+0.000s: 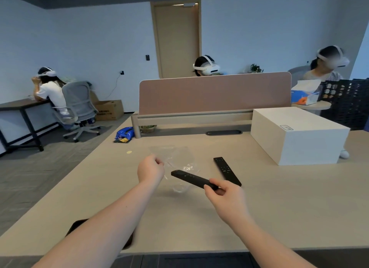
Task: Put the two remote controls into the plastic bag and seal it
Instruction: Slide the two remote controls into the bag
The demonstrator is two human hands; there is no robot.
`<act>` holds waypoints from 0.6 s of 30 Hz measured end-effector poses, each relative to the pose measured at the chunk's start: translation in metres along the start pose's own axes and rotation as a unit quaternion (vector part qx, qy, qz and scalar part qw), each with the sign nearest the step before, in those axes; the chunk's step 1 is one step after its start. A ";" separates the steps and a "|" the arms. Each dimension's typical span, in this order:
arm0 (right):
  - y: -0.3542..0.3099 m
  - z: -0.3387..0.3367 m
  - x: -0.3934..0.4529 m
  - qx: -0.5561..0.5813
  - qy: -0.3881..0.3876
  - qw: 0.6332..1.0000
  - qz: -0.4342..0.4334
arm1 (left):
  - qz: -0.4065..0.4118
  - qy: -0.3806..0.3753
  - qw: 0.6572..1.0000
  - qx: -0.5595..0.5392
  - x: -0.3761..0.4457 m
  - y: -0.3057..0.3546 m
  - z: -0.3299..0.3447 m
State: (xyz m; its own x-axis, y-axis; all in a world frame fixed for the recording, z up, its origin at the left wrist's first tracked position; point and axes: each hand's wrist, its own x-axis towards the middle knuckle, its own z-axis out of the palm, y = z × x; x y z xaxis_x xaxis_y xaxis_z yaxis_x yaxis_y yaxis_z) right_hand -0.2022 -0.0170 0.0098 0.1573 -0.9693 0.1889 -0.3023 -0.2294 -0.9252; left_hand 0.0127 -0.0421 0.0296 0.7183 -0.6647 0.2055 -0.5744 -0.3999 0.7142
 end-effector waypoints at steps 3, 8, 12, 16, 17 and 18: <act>0.000 0.006 -0.002 0.005 -0.023 1.000 -0.004 | 0.003 0.016 1.000 0.012 0.000 0.001 0.000; 0.001 0.015 0.002 -0.004 -0.014 1.000 -0.008 | 0.019 -0.003 1.000 0.011 0.003 -0.005 0.001; 0.006 0.022 0.018 -0.028 -0.004 1.000 -0.008 | 0.079 -0.065 0.994 0.042 -0.005 -0.009 0.012; 0.011 0.040 0.037 -0.065 -0.012 0.998 -0.016 | 0.133 -0.085 0.985 0.076 -0.016 -0.006 0.024; 0.014 0.047 0.042 -0.071 -0.021 0.997 -0.017 | 0.147 -0.087 0.982 0.081 -0.019 -0.004 0.027; 0.017 0.053 0.046 -0.075 -0.033 0.996 -0.020 | 0.156 -0.088 0.980 0.082 -0.021 -0.003 0.030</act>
State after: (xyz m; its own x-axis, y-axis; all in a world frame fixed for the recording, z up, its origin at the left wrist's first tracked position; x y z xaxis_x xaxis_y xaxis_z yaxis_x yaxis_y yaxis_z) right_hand -0.1503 -0.0613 -0.0145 0.2311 -0.9527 0.1974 -0.4316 -0.2822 -0.8568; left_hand -0.0126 -0.0460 0.0034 0.4267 -0.8640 0.2672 -0.8210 -0.2462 0.5152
